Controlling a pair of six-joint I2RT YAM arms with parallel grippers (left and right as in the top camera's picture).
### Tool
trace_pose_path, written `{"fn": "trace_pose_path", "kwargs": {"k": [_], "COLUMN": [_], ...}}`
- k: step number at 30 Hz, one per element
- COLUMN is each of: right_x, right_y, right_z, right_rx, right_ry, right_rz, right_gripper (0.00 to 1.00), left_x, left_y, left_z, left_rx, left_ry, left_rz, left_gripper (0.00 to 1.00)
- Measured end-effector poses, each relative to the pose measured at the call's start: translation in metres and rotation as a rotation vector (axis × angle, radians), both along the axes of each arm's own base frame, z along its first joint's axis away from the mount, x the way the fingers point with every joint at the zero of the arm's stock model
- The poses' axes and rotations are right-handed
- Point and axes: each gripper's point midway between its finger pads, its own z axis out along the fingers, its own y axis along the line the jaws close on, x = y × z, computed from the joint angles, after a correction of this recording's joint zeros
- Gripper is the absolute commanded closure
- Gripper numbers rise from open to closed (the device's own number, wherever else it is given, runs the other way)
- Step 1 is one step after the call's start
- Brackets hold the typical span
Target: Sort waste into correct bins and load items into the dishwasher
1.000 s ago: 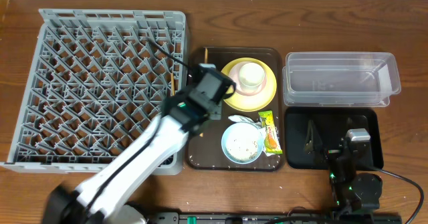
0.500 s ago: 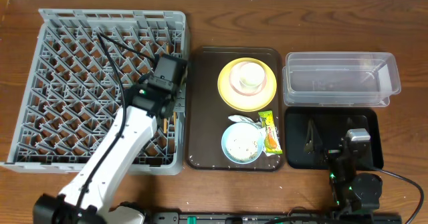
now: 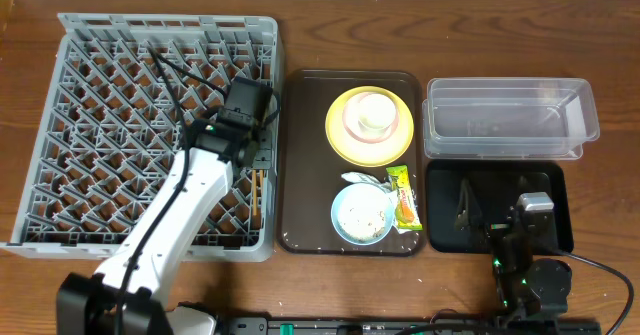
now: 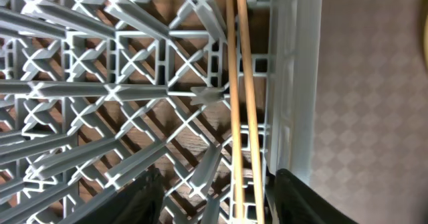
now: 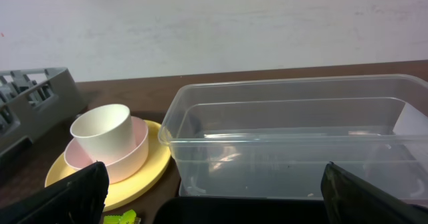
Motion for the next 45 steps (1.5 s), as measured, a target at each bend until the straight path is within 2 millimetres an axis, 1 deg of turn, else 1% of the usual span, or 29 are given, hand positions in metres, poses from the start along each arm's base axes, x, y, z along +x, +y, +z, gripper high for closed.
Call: {"fn": "trace_pose_path", "kwargs": {"k": [2, 4, 5, 8, 10, 15, 16, 17, 18, 21, 22, 25, 26, 28, 32, 34, 35, 37, 39, 40, 42, 44, 45], "right_x": [0.000, 0.000, 0.000, 0.000, 0.000, 0.000, -0.001, -0.001, -0.001, -0.003, -0.005, -0.012, -0.015, -0.023, -0.042, -0.050, -0.053, -0.059, -0.060, -0.057, -0.042, -0.030, -0.026], "right_y": [0.000, 0.000, 0.000, 0.000, 0.000, 0.004, 0.005, 0.006, 0.008, 0.023, 0.027, 0.034, 0.035, 0.036, 0.036, 0.037, 0.037, 0.037, 0.038, 0.038, 0.038, 0.040, 0.042], "right_z": [0.000, 0.000, 0.000, 0.000, 0.000, 0.000, 0.000, 0.001, 0.002, 0.021, 0.024, 0.025, 0.029, 0.048, 0.097, 0.110, 0.113, 0.106, 0.096, 0.090, 0.080, 0.064, 0.055], "right_rx": [0.000, 0.000, 0.000, 0.000, 0.000, 0.057, 0.079, 0.110, 0.146, 0.255, 0.280, 0.335, 0.346, 0.352, 0.316, 0.269, 0.242, 0.190, 0.150, 0.136, 0.118, 0.114, 0.115], "right_ry": [0.000, 0.000, 0.000, 0.000, 0.000, 0.005, 0.008, 0.011, 0.011, -0.039, -0.036, 0.050, 0.079, 0.128, 0.268, 0.384, 0.453, 0.630, 0.801, 0.867, 0.955, 1.039, 1.085], "right_rz": [0.000, 0.000, 0.000, 0.000, 0.000, 0.021, 0.023, 0.029, 0.039, 0.126, 0.150, 0.181, 0.180, 0.179, 0.168, 0.165, 0.167, 0.172, 0.182, 0.187, 0.197, 0.209, 0.219], "right_gripper": [0.01, 0.01, 0.01, 0.01, 0.01, 0.01, 0.01, 0.01, 0.01, 0.01, 0.01, 0.01, 0.01, 0.01, 0.01, 0.01, 0.01, 0.01, 0.01, 0.01, 0.01, 0.02, 0.26], "left_x": [0.000, 0.001, 0.001, -0.001, -0.003, -0.005, -0.005, -0.005, -0.005, -0.006, -0.006, -0.006, -0.006, -0.005, -0.006, -0.006, -0.006, -0.006, -0.006, -0.006, -0.007, -0.007, -0.007], "left_y": [0.005, 0.013, 0.018, 0.031, 0.035, 0.036, 0.036, 0.036, 0.036, 0.037, 0.037, 0.037, 0.037, 0.037, 0.037, 0.037, 0.037, 0.037, 0.037, 0.037, 0.037, 0.037, 0.037], "left_z": [0.011, 0.026, 0.034, 0.052, 0.058, 0.061, 0.061, 0.061, 0.061, 0.060, 0.060, 0.060, 0.060, 0.060, 0.060, 0.059, 0.059, 0.059, 0.058, 0.058, 0.058, 0.058, 0.058], "left_rx": [-0.018, -0.038, -0.048, -0.068, -0.072, -0.077, -0.076, -0.077, -0.078, -0.079, -0.079, -0.079, -0.079, -0.079, -0.079, -0.078, -0.078, -0.078, -0.078, -0.078, -0.078, -0.078, -0.078], "left_ry": [-0.036, -0.086, -0.111, -0.170, -0.186, -0.193, -0.192, -0.193, -0.193, -0.192, -0.192, -0.192, -0.192, -0.192, -0.190, -0.190, -0.189, -0.188, -0.187, -0.187, -0.186, -0.186, -0.186], "left_rz": [0.028, 0.069, 0.090, 0.138, 0.151, 0.160, 0.160, 0.160, 0.162, 0.165, 0.166, 0.166, 0.166, 0.166, 0.166, 0.166, 0.166, 0.166, 0.166, 0.166, 0.166, 0.166, 0.166], "left_gripper": [0.34, 0.22, 0.20, 0.16, 0.15, 0.14, 0.13, 0.09, 0.09, 0.09, 0.09, 0.08, 0.08, 0.08, 0.08, 0.08, 0.08, 0.08, 0.07, 0.08, 0.08, 0.07, 0.08]}}
